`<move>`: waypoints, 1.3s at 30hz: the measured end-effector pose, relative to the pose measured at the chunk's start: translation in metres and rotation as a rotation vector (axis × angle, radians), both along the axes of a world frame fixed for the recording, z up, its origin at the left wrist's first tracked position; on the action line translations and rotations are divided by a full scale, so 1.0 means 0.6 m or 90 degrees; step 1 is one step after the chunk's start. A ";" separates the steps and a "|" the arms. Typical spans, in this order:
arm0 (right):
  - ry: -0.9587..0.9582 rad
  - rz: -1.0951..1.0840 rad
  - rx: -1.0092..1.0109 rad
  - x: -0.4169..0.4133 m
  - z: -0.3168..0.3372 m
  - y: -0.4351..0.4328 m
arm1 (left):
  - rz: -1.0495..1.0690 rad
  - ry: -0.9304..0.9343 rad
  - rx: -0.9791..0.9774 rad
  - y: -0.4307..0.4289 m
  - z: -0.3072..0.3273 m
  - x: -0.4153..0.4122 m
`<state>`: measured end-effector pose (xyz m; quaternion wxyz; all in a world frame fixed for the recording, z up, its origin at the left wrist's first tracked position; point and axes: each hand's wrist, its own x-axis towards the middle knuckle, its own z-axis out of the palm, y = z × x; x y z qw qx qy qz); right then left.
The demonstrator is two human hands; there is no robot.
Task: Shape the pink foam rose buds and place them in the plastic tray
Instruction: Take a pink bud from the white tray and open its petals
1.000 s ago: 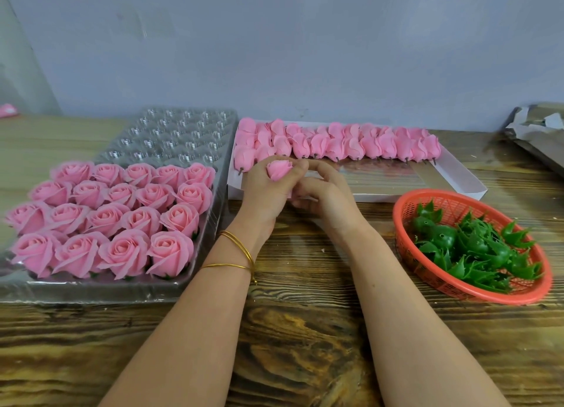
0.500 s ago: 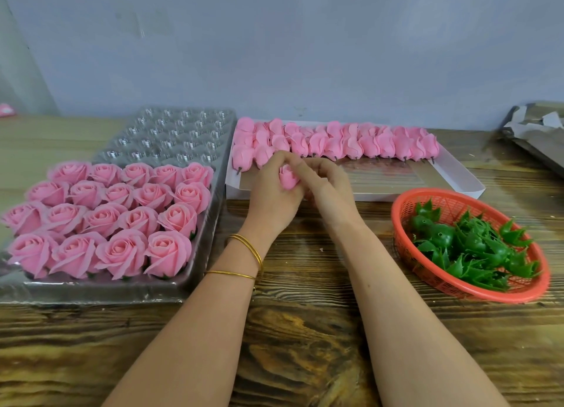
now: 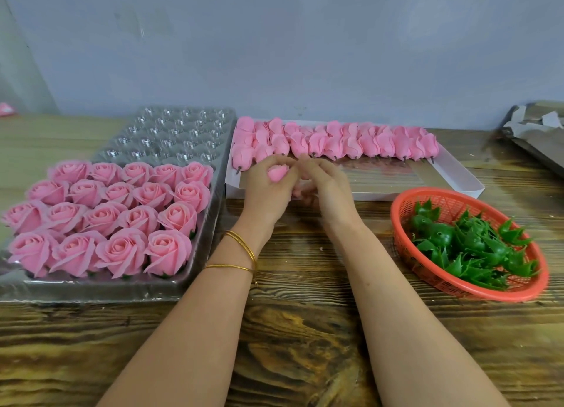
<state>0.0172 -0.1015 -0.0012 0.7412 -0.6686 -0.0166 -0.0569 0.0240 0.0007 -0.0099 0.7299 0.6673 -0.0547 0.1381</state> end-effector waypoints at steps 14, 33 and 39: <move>-0.100 0.071 -0.155 -0.013 -0.002 0.008 | -0.041 0.083 -0.235 0.002 0.022 -0.008; -0.045 0.123 -0.098 -0.017 0.003 0.006 | -0.044 0.067 -0.187 0.010 0.011 0.003; -0.082 0.090 -0.114 -0.015 -0.006 0.013 | -0.007 0.054 -0.172 0.007 0.008 0.006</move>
